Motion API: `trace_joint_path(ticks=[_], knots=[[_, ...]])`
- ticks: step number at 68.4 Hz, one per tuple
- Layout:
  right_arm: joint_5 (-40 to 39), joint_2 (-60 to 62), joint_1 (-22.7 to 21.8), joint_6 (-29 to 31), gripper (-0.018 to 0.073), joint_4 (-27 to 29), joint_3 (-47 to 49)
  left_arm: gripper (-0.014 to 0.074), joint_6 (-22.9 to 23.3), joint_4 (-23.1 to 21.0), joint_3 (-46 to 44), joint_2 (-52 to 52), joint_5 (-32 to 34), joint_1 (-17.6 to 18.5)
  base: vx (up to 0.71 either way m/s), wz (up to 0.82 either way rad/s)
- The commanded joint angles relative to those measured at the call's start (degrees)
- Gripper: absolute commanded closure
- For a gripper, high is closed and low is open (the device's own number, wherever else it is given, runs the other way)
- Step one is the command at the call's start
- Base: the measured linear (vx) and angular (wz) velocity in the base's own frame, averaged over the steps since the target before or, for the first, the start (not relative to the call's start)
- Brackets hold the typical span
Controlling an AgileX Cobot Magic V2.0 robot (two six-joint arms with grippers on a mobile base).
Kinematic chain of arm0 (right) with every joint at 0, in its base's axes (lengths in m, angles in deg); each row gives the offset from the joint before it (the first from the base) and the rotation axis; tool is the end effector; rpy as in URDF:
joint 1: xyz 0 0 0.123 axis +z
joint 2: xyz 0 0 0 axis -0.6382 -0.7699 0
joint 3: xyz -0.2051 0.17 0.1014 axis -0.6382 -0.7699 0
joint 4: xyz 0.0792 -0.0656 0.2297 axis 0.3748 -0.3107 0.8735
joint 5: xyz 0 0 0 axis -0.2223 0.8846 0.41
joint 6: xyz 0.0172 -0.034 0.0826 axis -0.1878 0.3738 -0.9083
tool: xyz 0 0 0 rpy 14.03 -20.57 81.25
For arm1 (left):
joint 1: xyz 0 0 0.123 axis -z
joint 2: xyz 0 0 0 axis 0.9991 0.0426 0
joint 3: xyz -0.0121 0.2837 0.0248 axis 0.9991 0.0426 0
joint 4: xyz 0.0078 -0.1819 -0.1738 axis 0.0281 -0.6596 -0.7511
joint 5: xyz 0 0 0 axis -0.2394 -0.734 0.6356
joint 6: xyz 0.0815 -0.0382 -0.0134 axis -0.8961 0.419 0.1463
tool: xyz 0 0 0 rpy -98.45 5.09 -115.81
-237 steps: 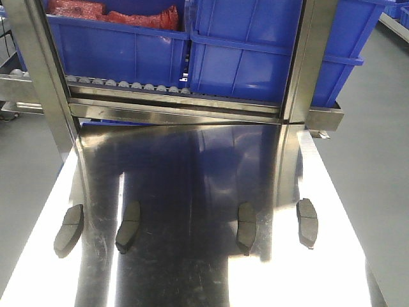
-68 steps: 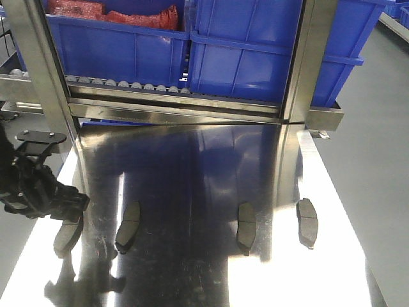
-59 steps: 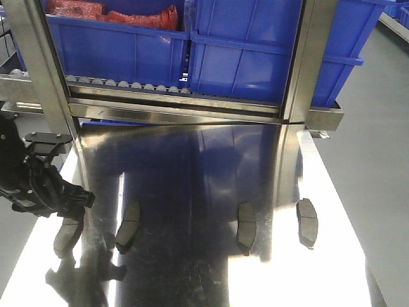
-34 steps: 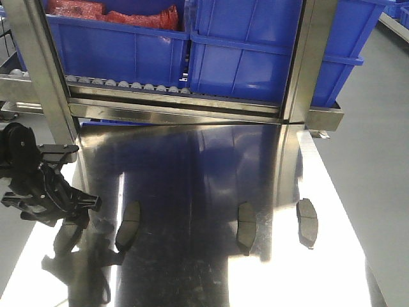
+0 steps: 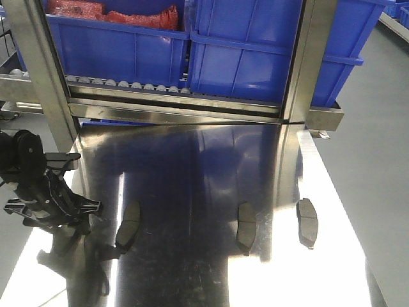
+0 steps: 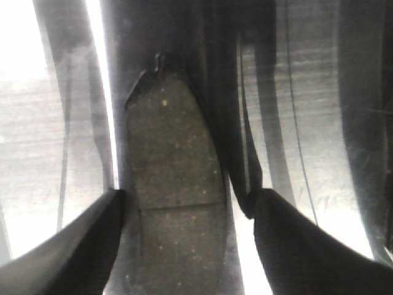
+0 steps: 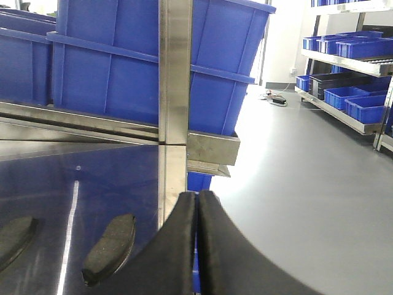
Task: Move and align brake pads A on conveyor
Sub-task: 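Grasp the dark grey brake pad with the left gripper and lift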
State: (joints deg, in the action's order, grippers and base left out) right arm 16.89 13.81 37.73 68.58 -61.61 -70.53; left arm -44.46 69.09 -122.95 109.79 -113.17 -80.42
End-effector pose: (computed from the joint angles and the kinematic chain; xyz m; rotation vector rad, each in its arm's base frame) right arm 0.0564 -0.0025 0.1959 -0.0265 1.5927 -0.0890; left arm 0.3440 -0.0492 0.1639 0.0904 3.0205 -0.1191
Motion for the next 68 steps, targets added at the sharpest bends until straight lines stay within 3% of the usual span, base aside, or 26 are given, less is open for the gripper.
trace_joint_path(ticks=[1, 9, 24, 38, 51, 68], knots=[[-4.37, 0.59, -0.28, 0.0, 0.0571, -0.43, -0.69, 0.0174, 0.61, -0.42, -1.46, -1.83, 1.12, 0.22, 0.0, 0.0], [-4.37, 0.59, -0.28, 0.0, 0.0571, -0.43, -0.69, 0.0284, 0.43, -0.42, -1.46, -1.75, 1.0, 0.28, 0.0, 0.0], [-4.37, 0.59, -0.28, 0.0, 0.0571, -0.43, -0.69, 0.0606, -0.41, -0.42, -1.46, -2.15, 0.32, 0.27, 0.0, 0.0], [-4.37, 0.59, -0.28, 0.0, 0.0571, -0.43, -0.69, 0.0604, -0.41, -1.81, 1.67, -8.15, 3.77, 0.27, 0.0, 0.0], [-4.37, 0.59, -0.28, 0.0, 0.0571, -0.43, -0.69, 0.0604, -0.06, -1.9, 10.26, -20.48, 11.86, 0.27, 0.0, 0.0], [-4.37, 0.59, -0.28, 0.0, 0.0571, -0.43, -0.69, 0.0603, -2.86, -2.01, 19.48, -37.96, 15.24, 0.27, 0.0, 0.0]])
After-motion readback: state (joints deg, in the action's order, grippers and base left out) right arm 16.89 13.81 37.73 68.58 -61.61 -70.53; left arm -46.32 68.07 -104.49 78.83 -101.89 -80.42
